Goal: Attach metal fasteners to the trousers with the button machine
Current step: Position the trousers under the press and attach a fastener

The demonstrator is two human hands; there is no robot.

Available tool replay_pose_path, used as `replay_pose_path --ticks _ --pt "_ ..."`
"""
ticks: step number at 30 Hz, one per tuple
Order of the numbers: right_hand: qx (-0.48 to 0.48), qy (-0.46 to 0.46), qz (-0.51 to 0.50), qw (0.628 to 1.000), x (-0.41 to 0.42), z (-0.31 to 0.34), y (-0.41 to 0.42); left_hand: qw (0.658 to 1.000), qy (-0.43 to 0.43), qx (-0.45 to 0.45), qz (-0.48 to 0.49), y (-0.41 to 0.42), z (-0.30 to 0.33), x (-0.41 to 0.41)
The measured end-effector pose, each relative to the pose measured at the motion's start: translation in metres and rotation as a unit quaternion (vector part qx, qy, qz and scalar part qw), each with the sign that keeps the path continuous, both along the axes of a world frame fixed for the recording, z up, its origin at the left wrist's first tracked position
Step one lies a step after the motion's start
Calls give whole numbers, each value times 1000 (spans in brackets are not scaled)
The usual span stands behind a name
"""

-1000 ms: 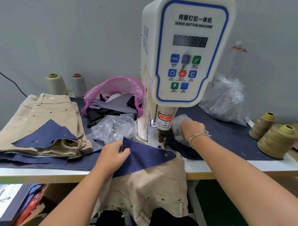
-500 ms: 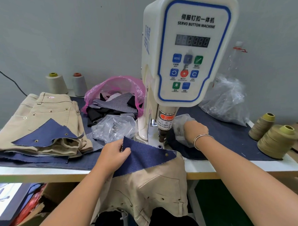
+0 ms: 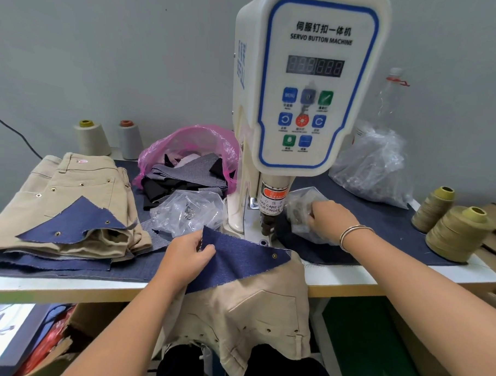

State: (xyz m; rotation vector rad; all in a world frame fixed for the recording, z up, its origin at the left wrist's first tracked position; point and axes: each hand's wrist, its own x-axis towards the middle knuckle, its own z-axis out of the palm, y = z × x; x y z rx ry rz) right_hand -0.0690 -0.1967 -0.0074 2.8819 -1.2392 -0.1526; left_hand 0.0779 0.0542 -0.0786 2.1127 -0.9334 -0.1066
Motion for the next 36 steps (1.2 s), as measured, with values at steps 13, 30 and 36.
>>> replay_pose_path --ticks 13,30,36 --pt "202 -505 -45 838 -25 5 18 1000 9 -1 -2 -1 0 0" --pt "486 -531 -92 688 -14 -43 114 1000 -3 -8 -4 0 0 -1" --pt "521 -512 -86 678 -14 -40 117 1000 -3 -6 -9 0 -1 0"
